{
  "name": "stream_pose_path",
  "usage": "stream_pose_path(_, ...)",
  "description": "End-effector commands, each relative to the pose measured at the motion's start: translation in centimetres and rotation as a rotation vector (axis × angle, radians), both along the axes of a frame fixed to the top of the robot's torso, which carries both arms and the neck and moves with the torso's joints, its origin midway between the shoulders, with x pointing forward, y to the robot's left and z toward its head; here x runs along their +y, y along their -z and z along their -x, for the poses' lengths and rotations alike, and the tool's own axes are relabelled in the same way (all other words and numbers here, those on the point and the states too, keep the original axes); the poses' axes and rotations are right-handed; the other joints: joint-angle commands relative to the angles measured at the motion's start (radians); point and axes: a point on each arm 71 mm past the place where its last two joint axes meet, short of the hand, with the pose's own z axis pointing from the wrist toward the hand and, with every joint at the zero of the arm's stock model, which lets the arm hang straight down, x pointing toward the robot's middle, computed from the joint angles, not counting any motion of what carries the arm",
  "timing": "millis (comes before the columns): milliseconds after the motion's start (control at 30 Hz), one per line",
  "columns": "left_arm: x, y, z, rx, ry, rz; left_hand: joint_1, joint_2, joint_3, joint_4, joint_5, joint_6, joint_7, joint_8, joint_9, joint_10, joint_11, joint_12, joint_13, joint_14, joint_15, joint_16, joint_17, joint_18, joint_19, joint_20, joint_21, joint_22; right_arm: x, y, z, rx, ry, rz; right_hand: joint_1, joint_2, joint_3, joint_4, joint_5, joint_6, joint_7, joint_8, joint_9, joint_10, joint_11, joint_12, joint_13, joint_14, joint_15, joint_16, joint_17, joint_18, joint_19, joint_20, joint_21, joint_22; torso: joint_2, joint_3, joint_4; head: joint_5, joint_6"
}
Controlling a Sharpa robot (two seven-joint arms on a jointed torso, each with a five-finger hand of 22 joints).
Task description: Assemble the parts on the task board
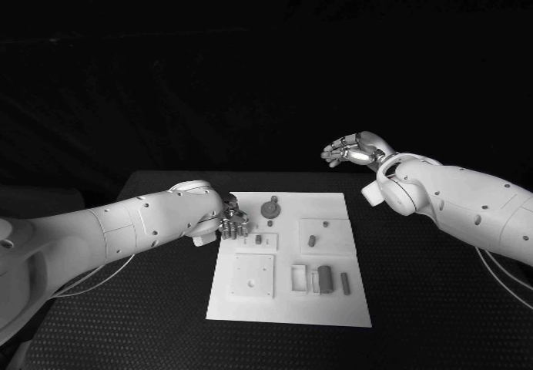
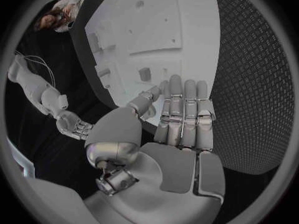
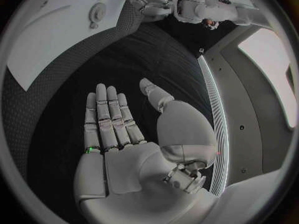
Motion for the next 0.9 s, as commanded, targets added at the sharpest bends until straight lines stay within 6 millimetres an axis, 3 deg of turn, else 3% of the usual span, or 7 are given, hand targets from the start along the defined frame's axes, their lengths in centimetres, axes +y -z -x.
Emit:
stream_pose_path(33,0.01,1.02,0.52,0.048,0.022,-0.035,0.003,0.013,0.006,0.002,0.003,-0.005,0.003,-0.003,-0.001,-0.003,-0.002,-0.005,0.001,-0.008,-0.001,0.0,-0.002,-0.015,-0.009,0.001,-0.005,0.001,0.16,0.01,0.05,0.003,-0.017,-0.003,0.005,-0.005,-0.002,0.005,0.002,-0.007,0.017,0.005,-0.001,0.007,0.003,-0.005,-0.001,-0.006,0.002,-0.005,0.001,-0.011,-0.004,0.0,-0.005,0.001,0.0,0.0001,0.0001,-0.001,-0.001)
stream_pose_path(900,0.07,1.68,0.4,0.067,0.033,-0.055,0.003,0.012,0.006,0.002,0.002,-0.006,0.004,-0.005,0.0,-0.005,-0.001,-0.006,0.002,-0.009,0.0,0.0,-0.003,-0.015,-0.01,0.001,-0.006,0.001,0.31,0.02,0.05,0.004,-0.02,-0.004,0.003,-0.007,-0.003,0.007,0.002,-0.007,0.017,0.005,-0.002,0.007,0.004,-0.005,-0.002,-0.007,0.003,-0.007,0.002,-0.011,-0.005,0.0,-0.008,0.003,0.0,0.0001,0.0,-0.007,-0.009)
